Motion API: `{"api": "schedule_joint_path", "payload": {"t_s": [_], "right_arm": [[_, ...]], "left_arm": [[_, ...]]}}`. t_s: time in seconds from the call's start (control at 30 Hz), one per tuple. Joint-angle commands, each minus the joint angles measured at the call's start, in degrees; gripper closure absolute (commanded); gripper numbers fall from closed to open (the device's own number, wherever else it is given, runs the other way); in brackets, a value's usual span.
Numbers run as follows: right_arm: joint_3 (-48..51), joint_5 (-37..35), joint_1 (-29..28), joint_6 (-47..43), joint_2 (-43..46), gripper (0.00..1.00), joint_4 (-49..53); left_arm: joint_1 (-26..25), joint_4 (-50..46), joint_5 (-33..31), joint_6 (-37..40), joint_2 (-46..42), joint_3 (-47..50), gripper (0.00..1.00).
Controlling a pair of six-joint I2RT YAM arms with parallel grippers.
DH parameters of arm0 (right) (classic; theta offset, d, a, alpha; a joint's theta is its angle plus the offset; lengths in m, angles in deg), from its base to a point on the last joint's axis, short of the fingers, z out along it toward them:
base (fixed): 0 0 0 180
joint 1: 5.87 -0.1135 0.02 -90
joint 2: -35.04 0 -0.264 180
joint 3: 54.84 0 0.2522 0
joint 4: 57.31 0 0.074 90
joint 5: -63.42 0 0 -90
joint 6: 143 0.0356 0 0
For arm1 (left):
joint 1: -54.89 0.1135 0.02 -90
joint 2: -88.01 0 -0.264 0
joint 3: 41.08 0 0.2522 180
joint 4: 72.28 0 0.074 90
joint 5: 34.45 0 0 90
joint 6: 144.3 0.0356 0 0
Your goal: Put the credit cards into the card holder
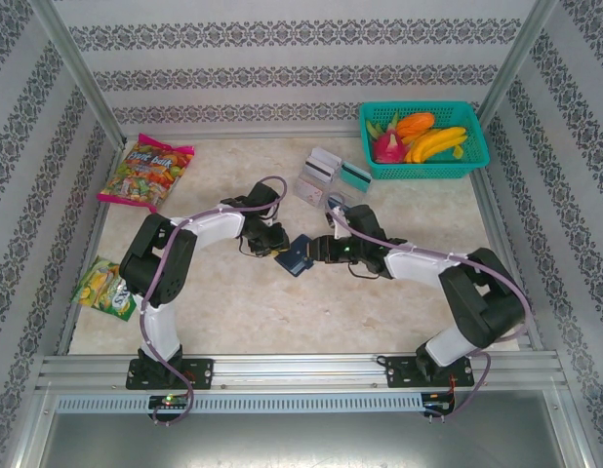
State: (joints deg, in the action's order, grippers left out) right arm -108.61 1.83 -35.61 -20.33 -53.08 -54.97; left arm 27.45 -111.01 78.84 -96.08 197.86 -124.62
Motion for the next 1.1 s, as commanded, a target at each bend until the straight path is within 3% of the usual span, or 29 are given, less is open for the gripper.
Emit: {"api": "schedule_joint_path", "payload": {"t_s": [0.0, 0.3, 0.57, 0.77, 1.07], "right_arm": [[0.4, -1.7, 0.5, -0.3, 2.6, 0.69, 5.9], [3.5, -1.0, 0.5, 0.0, 5.3, 0.69, 8.7], [4.3, -0.1, 0.0, 0.8, 3.1, 0.69, 6.7], [4.9, -1.0, 1.0, 1.0, 3.5, 0.69, 7.1], [3.6, 1.2, 0.4, 2.2, 0.7, 0.69, 3.5]], "left_arm": [[-1.5, -3.3, -2.2, 2.1, -1.5, 0.3, 0.74], [-5.4, -10.8, -11.4, 8.8, -4.3, -4.8, 0.74], [-7.8, -12.0, -18.2, 11.2, -4.3, -5.5, 0.74], [-9.3, -11.6, -17.0, 10.3, -2.5, -6.3, 0.75], [-11.7, -7.0, -14.0, 6.2, -0.5, -0.2, 0.75]]}}
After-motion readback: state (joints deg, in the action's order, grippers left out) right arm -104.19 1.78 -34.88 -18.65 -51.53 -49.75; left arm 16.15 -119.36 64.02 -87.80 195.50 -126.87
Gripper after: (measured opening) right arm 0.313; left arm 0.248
